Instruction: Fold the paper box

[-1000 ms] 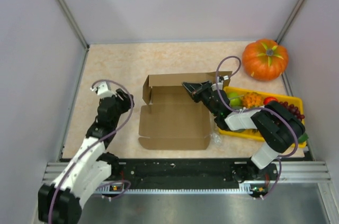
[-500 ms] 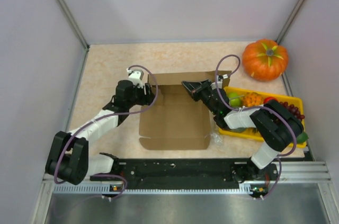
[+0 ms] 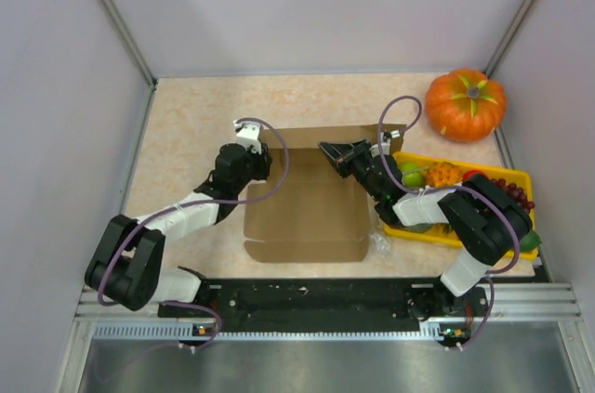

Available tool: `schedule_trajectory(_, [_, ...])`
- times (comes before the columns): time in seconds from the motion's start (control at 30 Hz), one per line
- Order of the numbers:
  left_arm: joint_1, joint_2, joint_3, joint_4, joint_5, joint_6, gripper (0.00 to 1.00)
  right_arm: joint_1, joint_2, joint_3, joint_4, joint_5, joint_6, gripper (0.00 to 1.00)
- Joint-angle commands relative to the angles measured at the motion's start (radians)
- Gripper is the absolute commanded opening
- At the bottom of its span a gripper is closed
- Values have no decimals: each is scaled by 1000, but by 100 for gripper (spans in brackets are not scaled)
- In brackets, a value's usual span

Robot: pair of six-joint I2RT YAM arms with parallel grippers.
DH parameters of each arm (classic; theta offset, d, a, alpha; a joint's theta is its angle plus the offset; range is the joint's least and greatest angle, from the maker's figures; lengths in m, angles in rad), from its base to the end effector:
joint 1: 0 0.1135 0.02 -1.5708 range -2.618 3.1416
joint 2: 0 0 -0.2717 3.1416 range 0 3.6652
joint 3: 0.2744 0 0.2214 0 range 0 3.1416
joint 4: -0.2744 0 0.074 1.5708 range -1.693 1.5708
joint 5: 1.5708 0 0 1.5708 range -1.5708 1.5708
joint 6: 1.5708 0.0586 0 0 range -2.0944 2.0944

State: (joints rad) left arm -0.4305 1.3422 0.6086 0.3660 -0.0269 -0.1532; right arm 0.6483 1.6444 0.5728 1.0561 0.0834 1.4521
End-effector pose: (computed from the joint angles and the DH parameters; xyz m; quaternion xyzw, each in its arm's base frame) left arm 0.2557 -0.1157 0.2324 0.1064 0.8175 -0.1522 0.5452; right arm 0.2636 0.1936 0.2240 0.3054 0.6438 0.5934 0.3744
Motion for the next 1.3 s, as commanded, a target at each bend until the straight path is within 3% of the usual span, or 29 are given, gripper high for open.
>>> schedule_trajectory(0.0, [-20,15,-27,217,-134,-14,37,-1,31,16,-54,-53,-36,0])
schedule_trajectory(0.07, [-34,26,-36,241,-217,-43,46,-2,31,22,-61,-54,-30,0])
schedule_trajectory(0.2, [-40,52,-79,320,-304,-95,47,-1,31,38,-73,-63,-12,0])
schedule_trajectory(0.3, [-69,77,-61,303,-401,-146,41,-1,28,38,-82,-60,5,0])
schedule_trajectory(0.33, [-92,86,-55,301,-430,-144,36,-1,25,38,-81,-57,11,0])
schedule_trajectory(0.37, [-106,109,-44,280,-535,-167,23,-1,22,38,-85,-57,11,0])
schedule_trajectory(0.47, [-158,193,58,105,-729,-245,0,1,11,29,-94,-47,31,0])
schedule_trajectory(0.5, [-169,219,130,38,-881,-287,0,2,5,24,-103,-37,39,0])
schedule_trajectory(0.53, [-181,245,164,-122,-922,-339,0,4,-1,21,-114,-30,50,0])
schedule_trajectory(0.57, [-185,265,184,-172,-938,-424,0,7,-11,13,-122,-24,54,0])
schedule_trajectory(0.7, [-198,285,151,-113,-982,-442,0,17,-6,22,-136,-20,63,0])
schedule_trajectory(0.8, [-197,284,123,5,-901,-379,0,17,3,29,-128,-30,67,0])
schedule_trajectory(0.9, [-197,239,88,34,-811,-365,33,17,5,32,-128,-31,54,0])
schedule_trajectory(0.93, [-197,221,76,33,-779,-373,50,17,6,32,-122,-31,50,0])
schedule_trajectory(1.1, [-191,34,-55,105,-599,-333,70,13,14,39,-102,-48,27,0])
schedule_trajectory(1.27, [-165,-145,-144,88,-453,-338,74,10,18,50,-87,-48,11,0])
